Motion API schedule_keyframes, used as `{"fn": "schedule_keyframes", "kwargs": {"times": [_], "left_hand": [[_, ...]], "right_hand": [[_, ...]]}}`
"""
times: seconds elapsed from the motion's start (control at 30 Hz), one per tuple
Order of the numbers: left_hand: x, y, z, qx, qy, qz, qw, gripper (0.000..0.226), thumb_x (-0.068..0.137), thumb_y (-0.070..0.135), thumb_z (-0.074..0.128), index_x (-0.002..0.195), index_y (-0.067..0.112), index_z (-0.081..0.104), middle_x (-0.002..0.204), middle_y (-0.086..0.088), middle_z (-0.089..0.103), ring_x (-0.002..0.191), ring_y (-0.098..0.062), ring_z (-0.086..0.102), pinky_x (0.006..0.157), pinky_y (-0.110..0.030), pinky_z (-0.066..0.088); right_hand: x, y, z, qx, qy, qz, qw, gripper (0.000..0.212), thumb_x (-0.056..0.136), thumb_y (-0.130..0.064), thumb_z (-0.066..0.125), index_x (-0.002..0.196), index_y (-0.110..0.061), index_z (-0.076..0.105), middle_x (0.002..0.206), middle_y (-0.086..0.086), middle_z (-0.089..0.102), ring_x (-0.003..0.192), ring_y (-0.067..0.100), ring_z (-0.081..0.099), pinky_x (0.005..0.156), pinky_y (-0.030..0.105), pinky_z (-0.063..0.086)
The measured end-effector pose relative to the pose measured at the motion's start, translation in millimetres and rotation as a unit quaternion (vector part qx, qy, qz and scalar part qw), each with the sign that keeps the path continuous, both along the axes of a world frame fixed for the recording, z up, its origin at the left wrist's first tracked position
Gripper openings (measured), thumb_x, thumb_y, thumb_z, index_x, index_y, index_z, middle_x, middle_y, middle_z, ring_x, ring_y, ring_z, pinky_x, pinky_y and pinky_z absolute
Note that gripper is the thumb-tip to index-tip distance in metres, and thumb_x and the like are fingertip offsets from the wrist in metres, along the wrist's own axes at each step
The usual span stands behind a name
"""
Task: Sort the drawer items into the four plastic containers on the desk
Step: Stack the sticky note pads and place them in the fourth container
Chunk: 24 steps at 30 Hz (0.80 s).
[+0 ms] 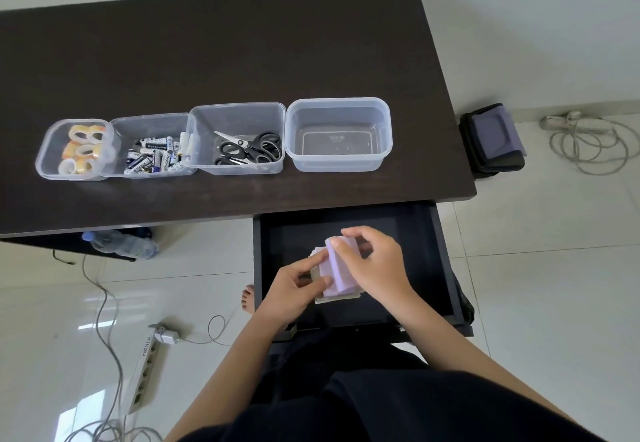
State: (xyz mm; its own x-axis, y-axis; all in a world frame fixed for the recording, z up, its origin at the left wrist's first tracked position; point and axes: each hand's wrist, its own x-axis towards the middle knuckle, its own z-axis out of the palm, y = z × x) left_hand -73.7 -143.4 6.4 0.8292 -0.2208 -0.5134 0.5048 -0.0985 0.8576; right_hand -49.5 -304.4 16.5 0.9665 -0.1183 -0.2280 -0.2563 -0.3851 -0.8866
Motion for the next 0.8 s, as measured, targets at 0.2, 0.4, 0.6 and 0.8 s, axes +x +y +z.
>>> {"fn": "schedule_keyframes", "kwargs": {"times": [0.2,0.4,0.6,0.8], "left_hand": [[-5.3,3.8,-0.6,-0.017,0.005,0.02,1.0,0.047,0.09,0.003,0.058,0.12,0.038,0.056,0.108,0.018,0.069,0.102,-0.006,0.065,0.092,-0.033,0.054],[-6.2,7.3,0.4,-0.049,0.019,0.039,0.998,0.052,0.09,0.003,0.057,0.128,0.037,0.048,0.12,0.004,0.064,0.106,-0.01,0.064,0.091,-0.03,0.054],[-1.2,8.2,1.6,-0.062,0.026,0.043,0.997,0.054,0.091,0.005,0.056,0.132,0.038,0.045,0.116,0.008,0.068,0.104,-0.01,0.064,0.087,-0.028,0.055],[7.4,11.1,6.2,-0.09,0.037,0.066,0.993,0.058,0.09,0.002,0.055,0.134,0.038,0.042,0.118,0.004,0.065,0.102,-0.014,0.063,0.077,-0.028,0.056]], "right_hand": [[-1.1,-3.9,-5.5,-0.02,0.046,0.062,0.997,0.044,0.082,-0.028,0.072,0.124,-0.02,0.059,0.117,-0.002,0.054,0.101,0.013,0.059,0.077,0.016,0.05],[-5.5,-3.0,-4.2,0.004,0.05,0.019,0.999,0.051,0.074,-0.026,0.08,0.119,-0.017,0.059,0.107,-0.007,0.062,0.09,0.005,0.062,0.066,0.008,0.05],[-10.3,0.4,-6.1,0.014,0.023,0.001,1.0,0.027,0.075,-0.031,0.078,0.097,-0.028,0.063,0.095,-0.019,0.065,0.092,0.004,0.063,0.077,0.017,0.05],[-12.7,-0.3,-13.7,0.036,0.064,0.018,0.997,0.02,0.082,-0.032,0.069,0.096,-0.033,0.054,0.113,-0.012,0.053,0.115,0.008,0.045,0.091,0.021,0.036]]}}
